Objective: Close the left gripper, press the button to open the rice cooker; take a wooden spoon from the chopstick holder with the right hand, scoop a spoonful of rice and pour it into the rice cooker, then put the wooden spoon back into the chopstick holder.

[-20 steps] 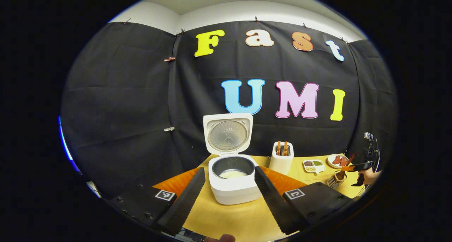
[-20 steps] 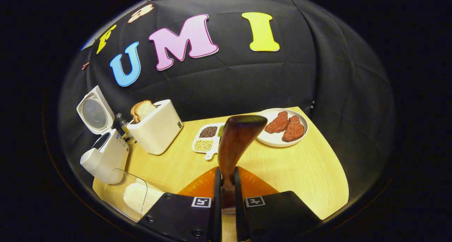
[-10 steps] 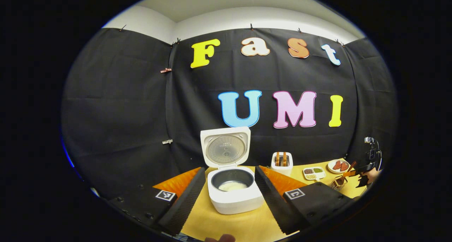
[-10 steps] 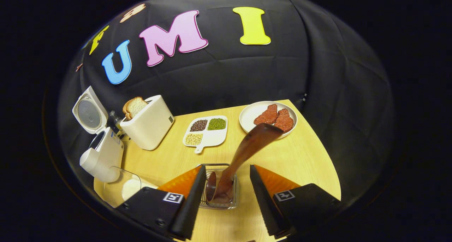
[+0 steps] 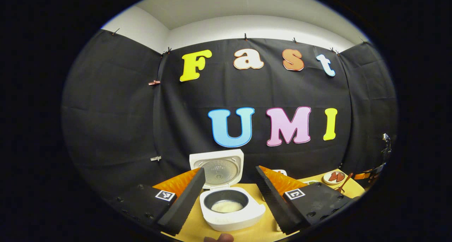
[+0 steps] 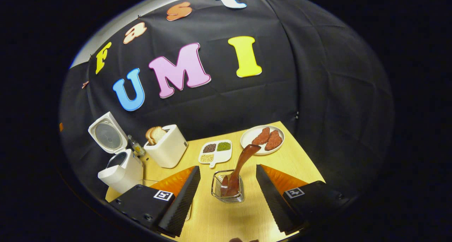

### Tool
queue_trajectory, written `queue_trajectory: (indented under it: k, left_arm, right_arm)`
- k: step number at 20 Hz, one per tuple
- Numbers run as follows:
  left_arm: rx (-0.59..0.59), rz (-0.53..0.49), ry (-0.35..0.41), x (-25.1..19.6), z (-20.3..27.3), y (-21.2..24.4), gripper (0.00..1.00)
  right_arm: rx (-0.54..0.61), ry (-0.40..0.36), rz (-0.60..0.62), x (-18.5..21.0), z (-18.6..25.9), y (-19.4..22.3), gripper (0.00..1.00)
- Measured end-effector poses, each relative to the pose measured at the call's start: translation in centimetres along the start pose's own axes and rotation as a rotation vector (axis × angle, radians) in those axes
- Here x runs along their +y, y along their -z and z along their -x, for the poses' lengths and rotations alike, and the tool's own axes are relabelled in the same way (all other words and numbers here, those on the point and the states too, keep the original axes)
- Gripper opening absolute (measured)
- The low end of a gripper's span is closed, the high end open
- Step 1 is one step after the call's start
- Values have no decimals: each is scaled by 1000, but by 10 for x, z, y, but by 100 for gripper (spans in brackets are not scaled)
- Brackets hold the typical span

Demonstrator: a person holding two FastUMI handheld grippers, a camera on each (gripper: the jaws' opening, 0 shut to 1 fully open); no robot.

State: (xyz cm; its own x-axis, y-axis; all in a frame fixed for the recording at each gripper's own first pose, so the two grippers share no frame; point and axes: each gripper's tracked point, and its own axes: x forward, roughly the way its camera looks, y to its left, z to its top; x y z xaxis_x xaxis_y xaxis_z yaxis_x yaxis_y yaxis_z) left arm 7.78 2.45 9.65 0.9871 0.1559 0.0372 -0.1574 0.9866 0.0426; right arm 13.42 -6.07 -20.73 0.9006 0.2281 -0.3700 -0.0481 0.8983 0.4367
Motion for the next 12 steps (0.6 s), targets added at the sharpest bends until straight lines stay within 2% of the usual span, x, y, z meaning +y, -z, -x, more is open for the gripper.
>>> queue_trajectory:
  k: [3, 6, 10, 12]
  left_arm:
    - [-43, -43, -23, 9, -36, -25, 97]
    - [-102, -53, -40, 11, -74, -52, 96]
    - [-131, 43, -65, 22, -141, -59, 100]
    - [-137, 75, -67, 27, -178, -58, 96]
  right_arm:
    - [-75, -1, 36, 8, 34, -13, 98]
    - [-91, -4, 57, 7, 57, -9, 98]
    - [-85, 45, 99, -7, 77, 3, 98]
    - [-54, 51, 88, -7, 87, 13, 98]
